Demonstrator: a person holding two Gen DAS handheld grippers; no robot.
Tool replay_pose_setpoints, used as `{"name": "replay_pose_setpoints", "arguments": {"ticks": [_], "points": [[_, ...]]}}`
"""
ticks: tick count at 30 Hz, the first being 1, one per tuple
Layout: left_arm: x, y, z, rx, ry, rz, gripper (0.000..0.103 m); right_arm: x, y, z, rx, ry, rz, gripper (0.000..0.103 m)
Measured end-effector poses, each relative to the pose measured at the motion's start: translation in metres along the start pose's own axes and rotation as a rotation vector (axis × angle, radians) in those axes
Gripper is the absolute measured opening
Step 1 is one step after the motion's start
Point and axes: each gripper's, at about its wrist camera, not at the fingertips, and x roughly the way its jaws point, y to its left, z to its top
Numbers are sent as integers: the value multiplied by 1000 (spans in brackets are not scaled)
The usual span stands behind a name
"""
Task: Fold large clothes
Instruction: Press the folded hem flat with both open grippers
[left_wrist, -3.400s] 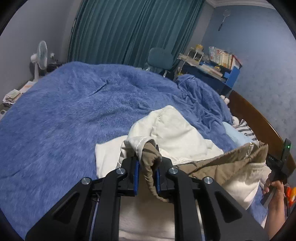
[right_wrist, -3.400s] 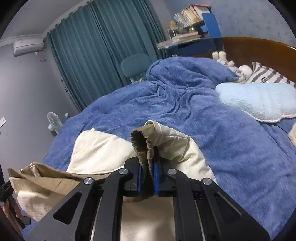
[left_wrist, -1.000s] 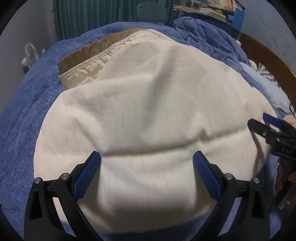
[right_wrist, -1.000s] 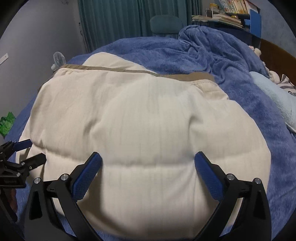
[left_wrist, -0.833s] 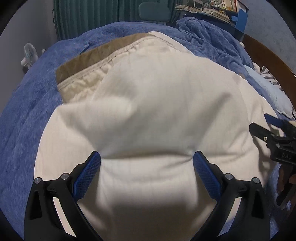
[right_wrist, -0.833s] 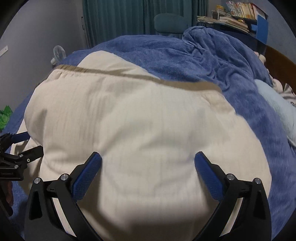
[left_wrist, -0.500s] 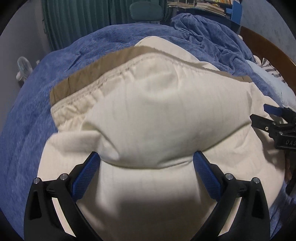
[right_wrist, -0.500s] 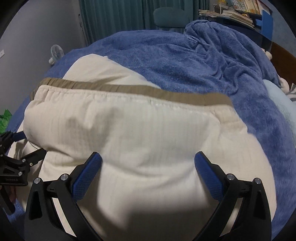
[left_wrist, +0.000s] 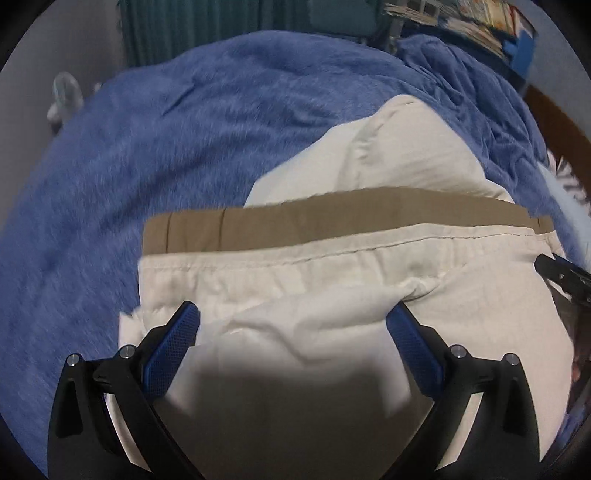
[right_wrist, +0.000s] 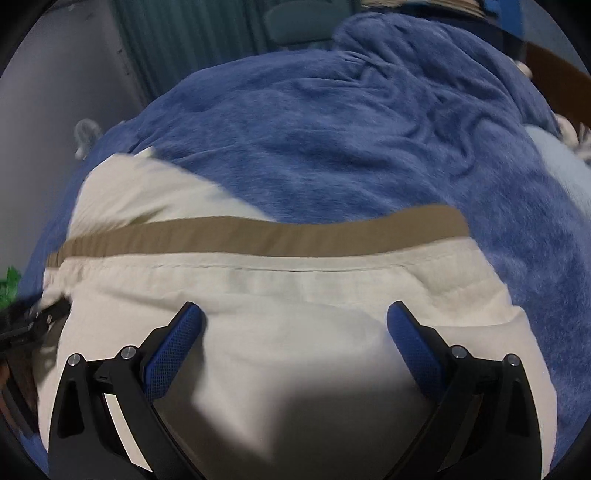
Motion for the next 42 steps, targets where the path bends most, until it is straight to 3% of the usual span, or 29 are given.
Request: {"name": "replay_pose_setpoints", "arguments": {"ticks": [3,9,15,18,19,21,24,26,28,30,35,38,42], "points": [[-1,6,-15,17,-31,8,97,1,-14,-3,-11,-9,-78,96],[-6,39,-30,-82,-39,14,97,-3,-45,-13,30,-8,-141,96],[-18,77,-31,-156,-74,151,97,-8,-60,-23,76,-16,-129,96],[-19,87,-29,-168,-41,125,96,-20,-54,-27,58,-36,-159,94],[-26,82,-28,-152,-66,136,95,-30,-48,-28,37,-68,-166,92],[-50,61,-25,-94,-151,75,95,-47,-29,-29,-31,-130,-113,93],[-75,14,-25,-2,-204,-39,95,-61,1,-29,-146,-132,-37,94],[-74,-20,-26,61,-181,-87,95,-63,20,-31,-196,-107,33,96],[-62,-43,-26,98,-132,-113,95,-52,31,-31,-214,-54,17,96],[-38,-57,-22,118,-85,-61,97,-37,31,-29,-193,-16,-21,96],[-3,-35,6,23,2,63,97,-1,-3,-4,-55,57,-101,96],[14,-19,17,-8,53,41,97,17,-22,4,4,83,-89,96],[28,-20,15,23,66,85,98,35,-22,3,12,100,-108,97]]}}
